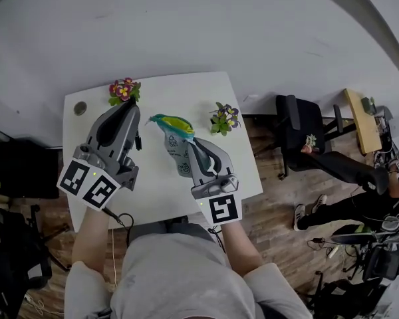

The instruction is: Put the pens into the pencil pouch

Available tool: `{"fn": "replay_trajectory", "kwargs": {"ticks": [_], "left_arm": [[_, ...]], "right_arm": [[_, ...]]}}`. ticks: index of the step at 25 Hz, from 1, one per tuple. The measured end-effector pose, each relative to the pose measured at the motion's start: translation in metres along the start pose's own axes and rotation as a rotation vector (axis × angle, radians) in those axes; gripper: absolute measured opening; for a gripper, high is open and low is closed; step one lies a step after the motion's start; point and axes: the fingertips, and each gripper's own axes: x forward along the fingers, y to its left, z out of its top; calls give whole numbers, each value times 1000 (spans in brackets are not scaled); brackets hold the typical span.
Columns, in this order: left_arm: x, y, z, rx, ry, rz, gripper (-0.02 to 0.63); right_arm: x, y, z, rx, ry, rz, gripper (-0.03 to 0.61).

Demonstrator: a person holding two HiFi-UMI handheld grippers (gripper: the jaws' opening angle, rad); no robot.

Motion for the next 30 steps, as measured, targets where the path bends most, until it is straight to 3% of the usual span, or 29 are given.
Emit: {"fn": "replay_trajectory", "kwargs": {"ticks": [6,10,13,23,30], "left_arm": [[23,-15,31,-41,-103,-86,61],[37,-17,37,-56,-132,-109,61],[44,-14,37,-77,-144,-108,61],[52,-8,11,-126,-86,-98,61],[45,-10,-6,-89,-30,-88,61]], "right_arm": [[5,14,4,-9,-7,14,36],[4,24,-15,-111,123,77,37],[5,31,-17,-132,134,93,37],[13,39,-10,-127,103,99,37],[17,37,-6,-99,84,82,37]]}}
